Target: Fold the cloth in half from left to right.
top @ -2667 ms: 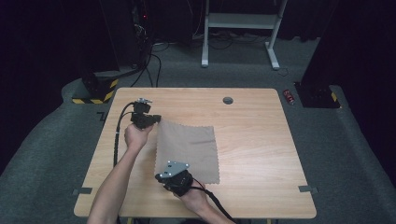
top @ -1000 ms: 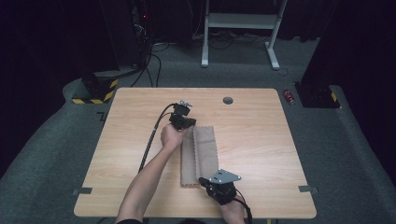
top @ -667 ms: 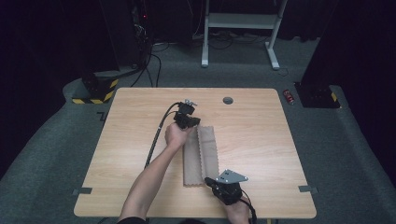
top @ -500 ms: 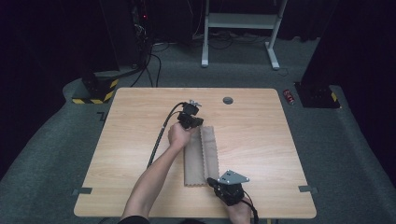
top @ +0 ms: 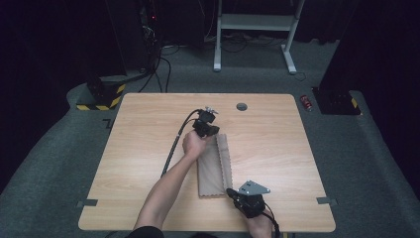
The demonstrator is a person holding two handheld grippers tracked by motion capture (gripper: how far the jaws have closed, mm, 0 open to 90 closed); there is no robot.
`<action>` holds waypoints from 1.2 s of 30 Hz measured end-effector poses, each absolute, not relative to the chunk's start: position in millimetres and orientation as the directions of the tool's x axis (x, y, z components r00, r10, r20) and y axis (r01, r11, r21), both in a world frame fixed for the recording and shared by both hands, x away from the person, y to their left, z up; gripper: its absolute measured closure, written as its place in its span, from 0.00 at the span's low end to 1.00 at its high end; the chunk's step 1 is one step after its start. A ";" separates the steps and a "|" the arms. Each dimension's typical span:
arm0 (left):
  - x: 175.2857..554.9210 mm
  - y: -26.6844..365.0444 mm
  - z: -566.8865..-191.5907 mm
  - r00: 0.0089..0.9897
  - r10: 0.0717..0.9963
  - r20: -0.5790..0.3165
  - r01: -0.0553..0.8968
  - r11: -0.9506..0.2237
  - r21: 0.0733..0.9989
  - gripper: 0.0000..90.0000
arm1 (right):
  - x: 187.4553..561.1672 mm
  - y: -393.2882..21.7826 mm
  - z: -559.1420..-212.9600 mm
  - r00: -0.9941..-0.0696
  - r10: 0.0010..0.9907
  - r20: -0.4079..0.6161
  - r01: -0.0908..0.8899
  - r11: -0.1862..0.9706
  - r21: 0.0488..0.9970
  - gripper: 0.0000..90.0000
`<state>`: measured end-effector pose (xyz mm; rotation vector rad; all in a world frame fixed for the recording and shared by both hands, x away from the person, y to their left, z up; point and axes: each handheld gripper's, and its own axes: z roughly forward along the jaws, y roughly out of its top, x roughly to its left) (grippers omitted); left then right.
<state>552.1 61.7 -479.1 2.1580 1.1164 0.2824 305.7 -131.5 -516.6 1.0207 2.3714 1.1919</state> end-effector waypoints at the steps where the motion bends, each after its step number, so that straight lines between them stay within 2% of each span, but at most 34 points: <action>1: 552.2 60.2 -480.3 0.607 0.787 -0.112 0.638 -0.398 0.659 0.98 | 305.9 -131.7 -517.0 -0.704 0.709 0.052 0.466 0.405 0.787 1.00; 17: 554.1 50.4 -487.0 0.616 0.780 -0.113 0.636 -0.408 0.655 0.97 | 308.7 -134.9 -521.6 -0.704 0.707 0.074 0.494 0.412 0.766 0.99; 19: 554.5 50.2 -487.6 0.615 0.780 -0.115 0.638 -0.406 0.654 0.93 | 308.9 -135.3 -522.0 -0.703 0.707 0.078 0.498 0.412 0.763 0.98; 23: 552.2 52.7 -485.6 0.576 0.809 -0.113 0.657 -0.376 0.654 0.71 | 310.5 -139.5 -521.7 -0.688 0.720 0.087 0.508 0.393 0.766 0.94; 25: 546.1 58.7 -481.5 0.564 0.819 -0.105 0.646 -0.359 0.673 0.65 | 312.6 -144.2 -520.2 -0.672 0.734 0.100 0.517 0.368 0.773 0.92; 30: 528.6 81.1 -477.3 0.561 0.825 -0.070 0.630 -0.371 0.683 0.57 | 321.5 -152.7 -511.8 -0.652 0.751 0.108 0.507 0.326 0.798 0.90; 36: 510.8 102.2 -485.3 0.547 0.834 -0.067 0.635 -0.362 0.683 0.56 | 326.6 -144.1 -508.7 -0.674 0.732 0.096 0.491 0.347 0.799 0.86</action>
